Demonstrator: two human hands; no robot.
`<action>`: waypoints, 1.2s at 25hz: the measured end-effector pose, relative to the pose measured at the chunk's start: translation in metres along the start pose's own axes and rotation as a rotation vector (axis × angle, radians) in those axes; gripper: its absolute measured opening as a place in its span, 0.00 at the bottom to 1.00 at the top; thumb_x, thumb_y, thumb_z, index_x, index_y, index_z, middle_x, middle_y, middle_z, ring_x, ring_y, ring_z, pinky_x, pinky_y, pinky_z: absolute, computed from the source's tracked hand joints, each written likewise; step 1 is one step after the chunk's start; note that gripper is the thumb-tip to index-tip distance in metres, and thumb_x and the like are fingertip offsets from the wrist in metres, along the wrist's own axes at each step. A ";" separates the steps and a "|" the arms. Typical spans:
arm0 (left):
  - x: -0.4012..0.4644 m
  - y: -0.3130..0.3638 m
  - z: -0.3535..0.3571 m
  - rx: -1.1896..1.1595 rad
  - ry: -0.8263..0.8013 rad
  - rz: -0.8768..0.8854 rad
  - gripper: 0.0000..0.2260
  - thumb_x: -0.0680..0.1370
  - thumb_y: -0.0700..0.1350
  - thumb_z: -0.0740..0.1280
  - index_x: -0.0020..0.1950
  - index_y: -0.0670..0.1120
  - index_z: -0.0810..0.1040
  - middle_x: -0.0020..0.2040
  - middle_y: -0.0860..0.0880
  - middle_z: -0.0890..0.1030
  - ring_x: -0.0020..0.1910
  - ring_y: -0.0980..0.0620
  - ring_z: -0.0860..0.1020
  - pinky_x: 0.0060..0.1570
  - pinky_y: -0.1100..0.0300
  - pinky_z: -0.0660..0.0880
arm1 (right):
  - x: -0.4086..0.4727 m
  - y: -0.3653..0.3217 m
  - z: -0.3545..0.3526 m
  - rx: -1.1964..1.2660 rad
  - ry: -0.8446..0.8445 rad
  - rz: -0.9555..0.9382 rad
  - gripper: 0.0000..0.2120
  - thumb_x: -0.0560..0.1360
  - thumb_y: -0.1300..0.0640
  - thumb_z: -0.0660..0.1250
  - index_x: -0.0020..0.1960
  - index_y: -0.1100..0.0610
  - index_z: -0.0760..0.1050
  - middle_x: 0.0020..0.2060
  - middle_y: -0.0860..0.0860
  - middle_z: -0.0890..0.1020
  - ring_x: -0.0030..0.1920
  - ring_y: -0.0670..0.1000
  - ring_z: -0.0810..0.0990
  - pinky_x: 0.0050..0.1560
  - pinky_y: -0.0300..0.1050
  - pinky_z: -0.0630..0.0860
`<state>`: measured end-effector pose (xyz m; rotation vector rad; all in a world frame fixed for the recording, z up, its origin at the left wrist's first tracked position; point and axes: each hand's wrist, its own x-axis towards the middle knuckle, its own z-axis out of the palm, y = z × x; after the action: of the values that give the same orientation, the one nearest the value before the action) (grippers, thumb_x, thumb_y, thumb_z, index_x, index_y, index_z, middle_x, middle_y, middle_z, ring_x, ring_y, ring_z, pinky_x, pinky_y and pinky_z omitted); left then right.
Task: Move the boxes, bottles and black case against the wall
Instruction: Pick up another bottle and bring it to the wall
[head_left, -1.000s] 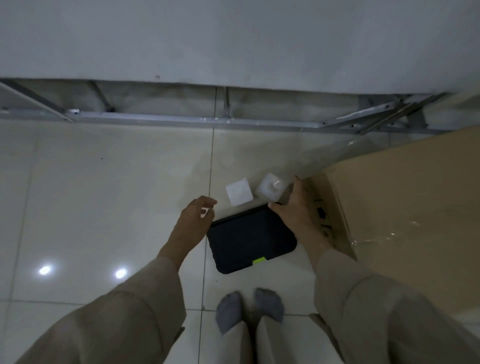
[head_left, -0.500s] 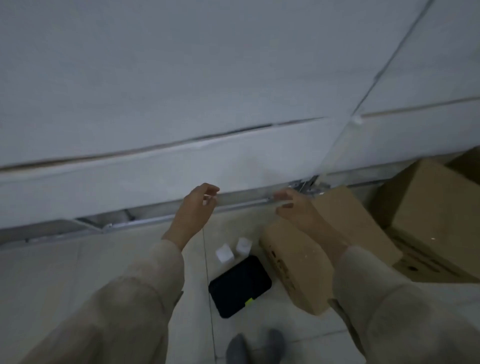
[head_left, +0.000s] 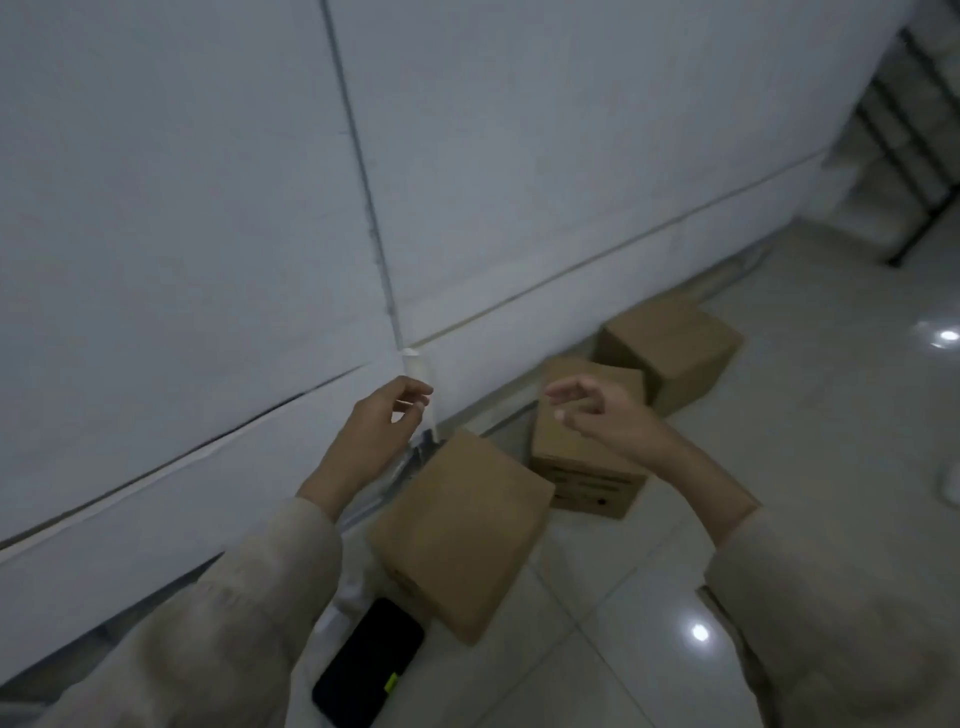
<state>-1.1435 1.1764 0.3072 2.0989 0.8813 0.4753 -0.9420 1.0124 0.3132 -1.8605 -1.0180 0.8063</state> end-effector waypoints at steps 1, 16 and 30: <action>-0.010 0.024 0.026 -0.017 -0.032 0.034 0.08 0.79 0.41 0.59 0.54 0.49 0.75 0.51 0.51 0.79 0.51 0.53 0.76 0.43 0.70 0.68 | -0.032 0.013 -0.032 0.000 0.036 0.018 0.12 0.75 0.64 0.64 0.58 0.59 0.74 0.52 0.52 0.78 0.49 0.49 0.76 0.39 0.26 0.72; -0.058 0.324 0.420 0.029 -0.589 0.484 0.06 0.77 0.43 0.63 0.51 0.51 0.77 0.49 0.51 0.79 0.49 0.51 0.77 0.55 0.56 0.74 | -0.404 0.221 -0.347 -0.020 0.647 0.423 0.09 0.75 0.59 0.64 0.55 0.54 0.76 0.55 0.53 0.79 0.45 0.49 0.78 0.40 0.33 0.70; 0.076 0.518 0.702 0.077 -0.734 0.457 0.09 0.78 0.45 0.60 0.55 0.48 0.77 0.55 0.51 0.78 0.56 0.51 0.75 0.57 0.55 0.71 | -0.364 0.380 -0.628 0.135 0.776 0.511 0.07 0.76 0.58 0.63 0.52 0.49 0.75 0.53 0.49 0.80 0.46 0.46 0.79 0.43 0.35 0.70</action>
<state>-0.4574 0.6321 0.2867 2.2909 -0.0054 -0.1248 -0.4673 0.3445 0.2972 -2.0714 -0.0015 0.3387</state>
